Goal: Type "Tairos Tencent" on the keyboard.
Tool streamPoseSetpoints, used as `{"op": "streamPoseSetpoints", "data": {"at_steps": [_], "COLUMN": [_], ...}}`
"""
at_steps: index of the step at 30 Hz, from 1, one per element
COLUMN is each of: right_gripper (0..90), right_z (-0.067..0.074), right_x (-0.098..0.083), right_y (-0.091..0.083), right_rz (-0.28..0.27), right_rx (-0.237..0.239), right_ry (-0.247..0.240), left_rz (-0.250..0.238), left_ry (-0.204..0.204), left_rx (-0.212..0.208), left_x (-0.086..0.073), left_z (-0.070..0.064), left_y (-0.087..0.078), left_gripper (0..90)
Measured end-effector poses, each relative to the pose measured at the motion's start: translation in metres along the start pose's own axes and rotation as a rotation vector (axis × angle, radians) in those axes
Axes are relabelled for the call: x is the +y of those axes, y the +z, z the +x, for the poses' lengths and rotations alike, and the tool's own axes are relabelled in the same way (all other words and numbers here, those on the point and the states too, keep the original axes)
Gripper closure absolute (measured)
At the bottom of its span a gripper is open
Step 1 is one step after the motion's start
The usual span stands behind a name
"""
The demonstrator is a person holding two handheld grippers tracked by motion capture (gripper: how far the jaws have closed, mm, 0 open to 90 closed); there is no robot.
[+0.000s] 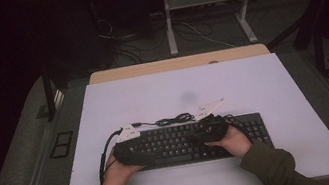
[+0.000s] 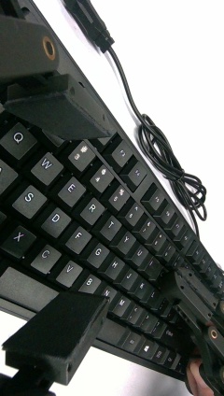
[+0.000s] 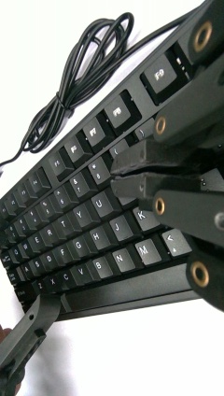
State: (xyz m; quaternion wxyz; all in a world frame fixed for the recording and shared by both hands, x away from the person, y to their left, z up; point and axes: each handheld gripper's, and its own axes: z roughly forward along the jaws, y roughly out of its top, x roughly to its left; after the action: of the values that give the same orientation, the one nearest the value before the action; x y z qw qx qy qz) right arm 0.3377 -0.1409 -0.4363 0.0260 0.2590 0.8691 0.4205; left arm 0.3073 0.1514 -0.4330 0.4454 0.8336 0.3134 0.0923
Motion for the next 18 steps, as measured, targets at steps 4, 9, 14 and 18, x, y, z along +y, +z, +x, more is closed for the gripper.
{"op": "streamPoseSetpoints", "data": {"at_steps": [4,9,14,18], "right_gripper": [76.2,64.0,50.9,39.4], "right_z": [-0.0005,-0.0015,-0.0038,-0.0071], "right_x": [0.0003,0.0009,0.0005,-0.0004], "right_y": [-0.0024,-0.0058,-0.0081,-0.0100], "right_rz": [-0.012,-0.035,-0.058,-0.076], "right_rx": [-0.005,-0.006,-0.008,-0.012], "right_ry": [0.006,0.014,0.024,0.040], "left_rz": [0.000,-0.001,-0.003,-0.001], "left_ry": [0.002,0.001,0.000,-0.002], "left_rx": [-0.001,-0.001,-0.002,-0.002], "left_x": [0.0003,0.0003,0.0000,-0.0005], "left_z": [-0.0002,0.0000,0.0008,0.0012], "left_y": [0.0000,0.0000,-0.0006,-0.0013], "left_gripper": [15.3,15.3,15.3,15.8]}}
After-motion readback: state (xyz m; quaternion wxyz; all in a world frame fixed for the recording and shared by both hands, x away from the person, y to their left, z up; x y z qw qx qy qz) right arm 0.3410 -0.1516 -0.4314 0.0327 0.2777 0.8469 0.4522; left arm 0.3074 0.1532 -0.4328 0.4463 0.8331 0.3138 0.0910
